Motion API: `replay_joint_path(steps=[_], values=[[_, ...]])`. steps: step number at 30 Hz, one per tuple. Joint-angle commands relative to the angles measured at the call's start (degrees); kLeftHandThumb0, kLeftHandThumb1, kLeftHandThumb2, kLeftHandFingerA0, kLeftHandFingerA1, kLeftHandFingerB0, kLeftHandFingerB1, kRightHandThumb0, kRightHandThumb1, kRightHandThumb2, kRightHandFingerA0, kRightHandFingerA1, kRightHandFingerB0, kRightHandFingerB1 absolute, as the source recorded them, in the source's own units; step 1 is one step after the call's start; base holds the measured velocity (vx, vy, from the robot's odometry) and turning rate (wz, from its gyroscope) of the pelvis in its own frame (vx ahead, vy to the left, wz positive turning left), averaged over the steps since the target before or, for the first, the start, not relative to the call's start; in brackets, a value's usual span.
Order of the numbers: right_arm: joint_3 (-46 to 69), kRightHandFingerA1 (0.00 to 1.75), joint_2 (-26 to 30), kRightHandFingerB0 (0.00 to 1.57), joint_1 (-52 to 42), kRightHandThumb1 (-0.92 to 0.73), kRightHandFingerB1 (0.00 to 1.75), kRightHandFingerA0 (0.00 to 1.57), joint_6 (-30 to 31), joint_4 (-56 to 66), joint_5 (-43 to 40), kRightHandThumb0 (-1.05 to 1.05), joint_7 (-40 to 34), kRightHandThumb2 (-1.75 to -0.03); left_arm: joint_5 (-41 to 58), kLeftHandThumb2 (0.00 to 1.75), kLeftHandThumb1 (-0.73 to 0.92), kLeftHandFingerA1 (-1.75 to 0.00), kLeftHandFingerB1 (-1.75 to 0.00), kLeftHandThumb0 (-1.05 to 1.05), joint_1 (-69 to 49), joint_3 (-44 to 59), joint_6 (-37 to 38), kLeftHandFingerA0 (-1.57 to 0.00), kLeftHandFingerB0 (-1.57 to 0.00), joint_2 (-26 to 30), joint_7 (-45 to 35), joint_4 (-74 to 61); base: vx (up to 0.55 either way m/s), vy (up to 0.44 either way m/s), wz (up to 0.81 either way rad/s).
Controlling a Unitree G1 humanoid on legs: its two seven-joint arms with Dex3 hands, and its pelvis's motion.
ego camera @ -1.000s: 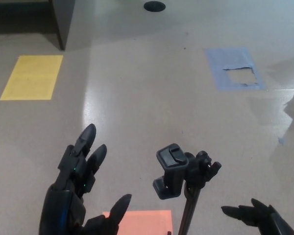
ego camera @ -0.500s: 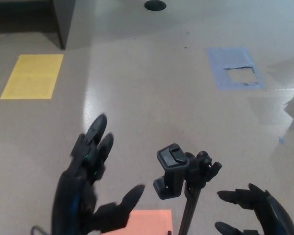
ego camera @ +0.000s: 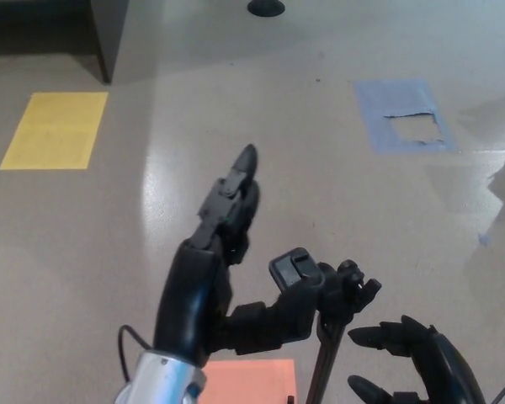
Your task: A phone stand is kept on the floor and the robot uses both its hands to grab it and uses its left hand to extend the phone stand by pulling it upwards
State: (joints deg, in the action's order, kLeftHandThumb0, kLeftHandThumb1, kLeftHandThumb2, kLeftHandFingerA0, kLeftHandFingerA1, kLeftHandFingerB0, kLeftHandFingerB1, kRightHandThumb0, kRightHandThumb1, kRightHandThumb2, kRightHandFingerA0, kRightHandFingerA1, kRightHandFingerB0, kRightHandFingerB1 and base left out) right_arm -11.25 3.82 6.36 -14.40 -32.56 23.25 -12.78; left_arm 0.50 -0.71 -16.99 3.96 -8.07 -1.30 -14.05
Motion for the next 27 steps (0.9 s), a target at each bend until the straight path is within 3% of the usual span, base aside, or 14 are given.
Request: replay_joint_path(steps=[1,2,5,6,9,10,17,18,19,23,24,25,26,27], values=[[-1.2,0.19,0.1,0.00,1.4,-0.54,0.00,0.00,1.0,-2.0,1.8,-1.05,-2.5,-0.66,4.3,0.92,0.51,0.00,-0.02,-0.99,0.7,-3.0,-11.8,0.00,0.00,0.6,-4.5,-3.6,0.00,0.000,0.00],[-1.2,0.35,-0.2,0.00,1.5,-0.44,0.25,0.00,0.4,-2.6,1.3,-1.05,-2.3,-0.96,6.3,0.60,0.62,0.00,0.00,-1.05,0.4,-3.7,-13.0,0.00,0.00,0.8,-5.9,-4.1,0.00,0.000,0.00],[-1.6,0.38,0.0,0.00,1.7,-0.45,0.33,0.00,0.7,-2.5,1.4,-1.05,-1.5,-0.96,8.4,0.60,0.61,0.00,0.00,-1.02,-1.1,-5.3,-16.3,0.00,0.00,1.3,-7.0,-6.8,0.00,0.000,0.00],[-1.7,0.15,0.0,0.00,1.7,-0.53,0.00,0.00,0.8,-2.5,1.4,-1.05,-1.4,-0.64,9.3,0.61,0.60,0.00,0.00,-0.94,-1.5,-5.7,-17.5,0.00,0.00,1.5,-7.2,-7.7,0.00,0.000,0.00],[-1.8,0.11,-0.5,0.00,1.4,-0.49,0.00,0.00,1.8,-1.6,1.3,-1.05,-1.1,-0.61,11.1,0.59,0.60,0.00,0.00,-0.96,-2.6,-6.9,-20.7,0.00,0.00,2.1,-7.8,-10.1,0.00,0.000,0.00],[-2.3,0.18,-0.6,0.00,1.5,-0.47,0.00,0.00,3.7,-0.7,2.3,-1.05,-1.3,-0.57,13.3,0.88,0.50,0.00,-0.03,-0.98,-2.8,-7.1,-22.8,0.00,0.00,2.2,-8.5,-10.8,0.00,0.000,0.00],[-3.6,0.04,0.7,0.00,2.0,-0.58,0.00,0.00,-1.0,-2.3,3.9,-1.05,-3.5,-0.61,15.4,0.86,0.43,0.00,-0.07,-0.87,-3.5,-6.8,-26.9,0.00,0.00,2.1,-8.5,-9.6,0.00,0.000,0.00],[-4.4,0.50,1.5,0.00,2.6,-0.53,0.45,0.00,-1.7,-2.5,4.8,-0.96,-3.2,-1.02,15.1,0.86,0.44,0.00,-0.11,-0.80,-4.3,-6.5,-27.5,0.00,0.00,0.7,-6.5,-9.0,0.00,0.000,0.00],[-5.1,0.00,2.2,0.00,3.1,-0.73,0.00,0.00,-2.4,-2.6,5.7,-1.05,-3.2,-0.63,13.8,0.81,0.42,-0.33,-0.27,-0.73,-4.7,-6.6,-27.6,-0.06,-0.08,-0.3,-4.6,-8.5,0.00,0.000,0.00],[-7.1,0.00,3.3,0.00,4.3,-0.80,0.00,0.00,-2.1,-1.5,8.7,-1.05,-5.1,-0.59,9.4,0.57,0.50,-0.34,-0.29,-0.68,-4.0,-6.5,-27.8,-0.19,-0.25,-1.8,-1.2,-6.1,0.00,0.000,0.00],[-7.5,0.14,3.7,0.00,4.2,-0.87,0.00,0.00,-2.7,-1.2,9.6,-1.04,-6.4,-0.56,10.3,0.55,0.48,-0.44,-0.39,-0.54,-3.7,-5.0,-27.4,-0.44,-0.51,-3.3,-0.5,-4.0,0.00,0.000,0.00],[-6.1,0.55,2.7,0.00,4.0,-0.60,0.49,0.00,-7.1,-2.8,6.9,-1.04,-7.8,-1.02,10.5,0.55,0.49,-0.64,-0.60,-0.45,-3.8,-4.1,-26.6,-0.62,-0.70,-4.4,0.3,-2.6,0.00,0.000,0.00],[-5.6,0.55,2.3,0.00,3.9,-0.60,0.49,0.00,-8.9,-3.6,5.5,-1.04,-8.4,-1.02,10.4,0.55,0.49,-0.64,-0.60,-0.45,-3.8,-3.9,-26.4,-0.62,-0.70,-4.7,0.5,-2.4,0.00,0.000,0.00],[-3.2,0.36,0.5,0.00,3.7,-0.61,0.45,0.00,-12.2,-5.6,0.6,-0.98,-6.8,-0.60,8.7,0.84,0.45,-1.00,-1.17,-0.44,-3.3,-3.9,-26.4,-0.80,-0.80,-4.8,1.6,-1.8,0.00,0.000,0.00]])
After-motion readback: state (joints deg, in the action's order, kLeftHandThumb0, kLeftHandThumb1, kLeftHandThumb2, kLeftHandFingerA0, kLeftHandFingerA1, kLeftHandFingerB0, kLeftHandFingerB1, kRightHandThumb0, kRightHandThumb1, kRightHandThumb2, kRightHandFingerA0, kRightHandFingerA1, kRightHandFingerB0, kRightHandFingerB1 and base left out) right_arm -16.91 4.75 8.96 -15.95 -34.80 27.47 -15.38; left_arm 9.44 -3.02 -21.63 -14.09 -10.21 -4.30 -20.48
